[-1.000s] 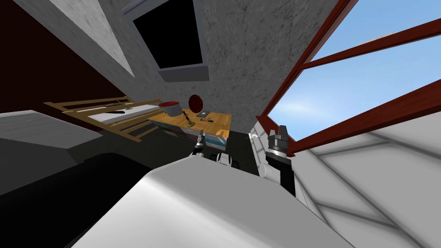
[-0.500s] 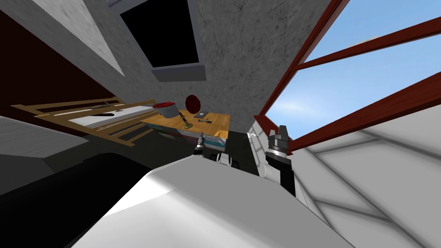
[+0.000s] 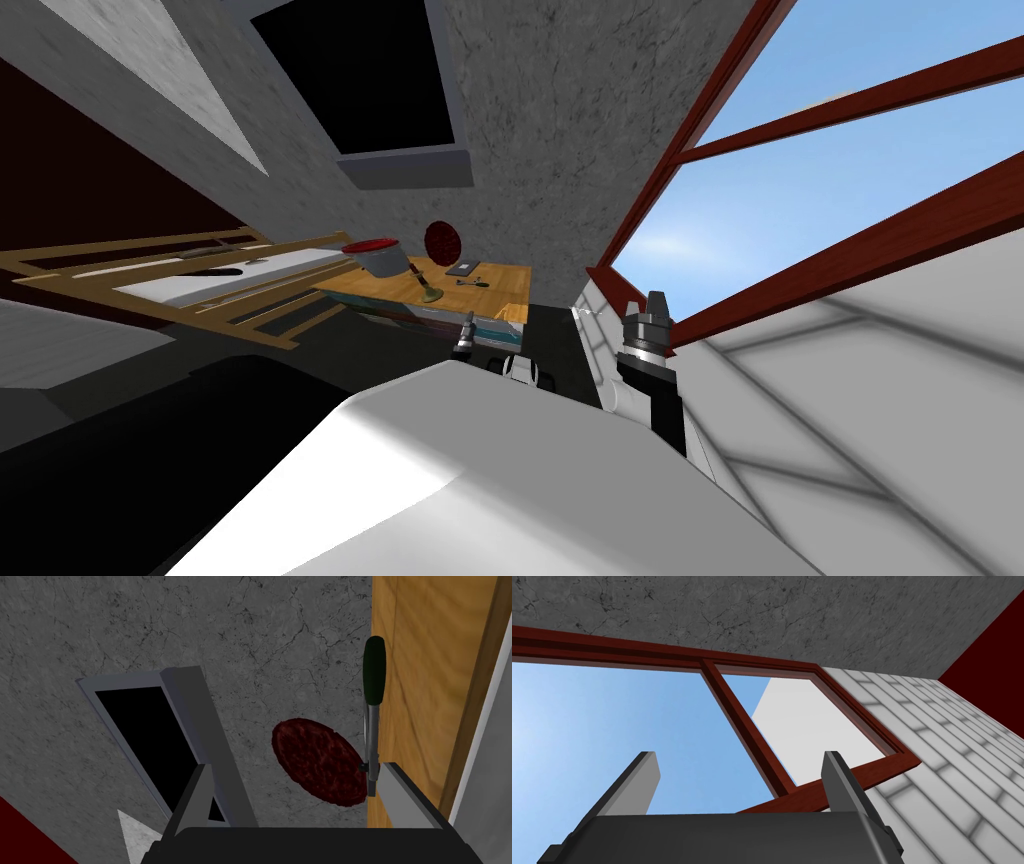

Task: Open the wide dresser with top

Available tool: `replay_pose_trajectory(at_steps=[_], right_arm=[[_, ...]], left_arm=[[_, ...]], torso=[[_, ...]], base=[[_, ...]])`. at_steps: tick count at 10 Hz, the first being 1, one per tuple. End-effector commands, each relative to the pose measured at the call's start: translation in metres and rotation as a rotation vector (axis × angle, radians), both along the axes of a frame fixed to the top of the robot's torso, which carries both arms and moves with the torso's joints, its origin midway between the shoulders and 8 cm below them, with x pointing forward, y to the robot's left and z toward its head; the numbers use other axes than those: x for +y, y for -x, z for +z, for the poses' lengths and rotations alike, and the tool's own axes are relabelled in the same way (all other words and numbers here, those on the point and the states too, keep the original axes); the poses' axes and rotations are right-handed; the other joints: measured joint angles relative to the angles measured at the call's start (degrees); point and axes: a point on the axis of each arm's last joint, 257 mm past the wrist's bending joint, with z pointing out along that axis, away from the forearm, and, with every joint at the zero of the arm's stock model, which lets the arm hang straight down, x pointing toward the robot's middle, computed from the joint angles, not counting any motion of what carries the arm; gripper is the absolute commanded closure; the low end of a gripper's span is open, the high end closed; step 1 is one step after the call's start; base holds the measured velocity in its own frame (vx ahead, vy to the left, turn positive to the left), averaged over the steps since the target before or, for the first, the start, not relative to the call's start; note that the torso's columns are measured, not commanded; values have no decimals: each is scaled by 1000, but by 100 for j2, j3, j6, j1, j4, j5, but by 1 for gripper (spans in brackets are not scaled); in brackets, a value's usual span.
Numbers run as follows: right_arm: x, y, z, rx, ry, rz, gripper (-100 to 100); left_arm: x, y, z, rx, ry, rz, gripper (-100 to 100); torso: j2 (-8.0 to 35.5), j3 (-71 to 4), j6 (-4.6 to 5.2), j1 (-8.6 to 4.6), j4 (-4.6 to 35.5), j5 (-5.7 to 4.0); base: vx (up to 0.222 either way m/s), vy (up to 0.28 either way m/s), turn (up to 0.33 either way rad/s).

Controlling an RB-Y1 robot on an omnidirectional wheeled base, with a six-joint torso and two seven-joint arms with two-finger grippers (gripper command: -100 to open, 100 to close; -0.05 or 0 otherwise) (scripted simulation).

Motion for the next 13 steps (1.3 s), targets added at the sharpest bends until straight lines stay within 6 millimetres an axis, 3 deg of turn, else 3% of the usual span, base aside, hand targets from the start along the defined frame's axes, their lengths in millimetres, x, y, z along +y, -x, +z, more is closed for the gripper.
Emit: replay_pose_trajectory(at_steps=[1,3,5,13], right_arm=[[0,0,0,0,0,0,0],[0,0,0,0,0,0,0],[0,0,0,0,0,0,0],[0,0,0,0,0,0,0]], left_arm=[[2,8,-20,42,-1,10,-100],[2,13,-35,74,-1,17,-100],[3,24,-62,134,-4,30,-100],[4,51,-111,252,-14,53,-100]], torso=[[-5,-3,1,0,-1,0],[0,0,2,0,0,0],[0,0,1,-3,0,-1],[2,1,0,-3,1,-1]], base=[[31,21,-54],[30,22,-78],[39,20,-138],[30,24,-77]])
